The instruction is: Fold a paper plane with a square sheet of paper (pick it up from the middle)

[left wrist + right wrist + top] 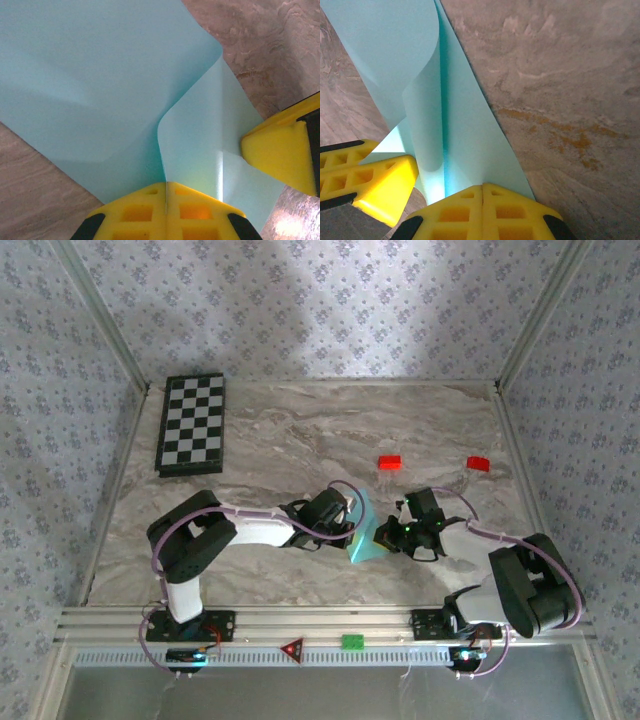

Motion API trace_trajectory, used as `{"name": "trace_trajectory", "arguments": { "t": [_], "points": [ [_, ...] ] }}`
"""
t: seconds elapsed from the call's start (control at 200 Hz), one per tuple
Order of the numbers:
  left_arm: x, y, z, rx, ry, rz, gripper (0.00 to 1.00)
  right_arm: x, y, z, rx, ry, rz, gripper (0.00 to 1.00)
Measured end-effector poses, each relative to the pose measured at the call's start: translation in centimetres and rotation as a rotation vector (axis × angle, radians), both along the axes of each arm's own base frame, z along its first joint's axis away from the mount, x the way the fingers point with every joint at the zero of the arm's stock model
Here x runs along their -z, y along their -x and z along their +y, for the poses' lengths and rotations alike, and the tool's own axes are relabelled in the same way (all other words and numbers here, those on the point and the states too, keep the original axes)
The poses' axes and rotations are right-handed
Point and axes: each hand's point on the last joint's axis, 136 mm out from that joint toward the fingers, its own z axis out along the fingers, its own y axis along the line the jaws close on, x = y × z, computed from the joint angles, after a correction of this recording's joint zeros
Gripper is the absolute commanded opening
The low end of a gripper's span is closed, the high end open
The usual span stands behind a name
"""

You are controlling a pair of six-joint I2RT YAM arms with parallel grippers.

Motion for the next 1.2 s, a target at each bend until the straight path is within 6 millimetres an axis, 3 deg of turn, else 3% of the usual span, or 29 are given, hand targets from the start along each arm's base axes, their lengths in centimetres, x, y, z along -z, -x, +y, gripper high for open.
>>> {"name": "trace_trajectory", "arguments": {
  "t": [0.485, 0.69, 0.87, 1.024, 1.199],
  "points": [
    [0.2, 0.1, -0.5, 0.015, 0.026, -0.001, 0.01, 0.0, 0.0, 0.1, -0.007, -0.004, 0.001, 0.08],
    [0.3, 0.1, -0.5, 0.013, 0.040, -0.007, 0.01, 0.0, 0.0, 0.0, -0.005, 0.000, 0.009, 0.13],
    [0.3, 0.1, -0.5, 0.015, 0.042, -0.007, 0.01, -1.3, -0.1, -0.2, 0.008, -0.013, -0.022, 0.15],
    [0.2, 0.1, -0.5, 0.015, 0.038, -0.005, 0.00, -3.1, -0.9, 0.5, 0.015, -0.058, -0.076, 0.07],
    [0.2, 0.1, -0.6, 0.015, 0.035, -0.002, 0.00, -3.6, -1.8, 1.9, 0.009, -0.085, -0.084, 0.01]
  ]
}}
